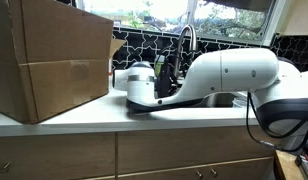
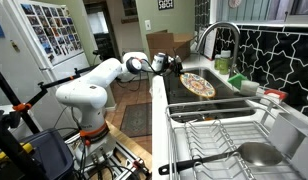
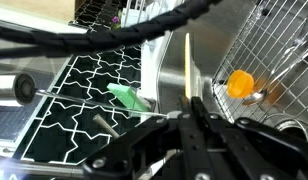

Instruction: Rinse the plate in the sink and put it on the dish rack

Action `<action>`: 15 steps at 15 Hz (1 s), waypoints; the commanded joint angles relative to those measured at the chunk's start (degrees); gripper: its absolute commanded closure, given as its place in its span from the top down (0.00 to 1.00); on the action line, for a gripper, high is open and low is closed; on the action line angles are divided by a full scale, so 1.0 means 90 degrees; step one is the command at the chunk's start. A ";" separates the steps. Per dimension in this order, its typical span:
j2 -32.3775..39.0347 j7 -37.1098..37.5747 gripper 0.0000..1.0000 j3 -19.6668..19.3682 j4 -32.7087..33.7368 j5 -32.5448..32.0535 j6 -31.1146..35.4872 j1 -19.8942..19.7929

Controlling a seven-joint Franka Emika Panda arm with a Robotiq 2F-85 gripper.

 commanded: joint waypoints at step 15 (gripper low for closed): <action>0.0048 -0.0075 0.02 -0.0012 0.0046 -0.0004 -0.0038 0.0044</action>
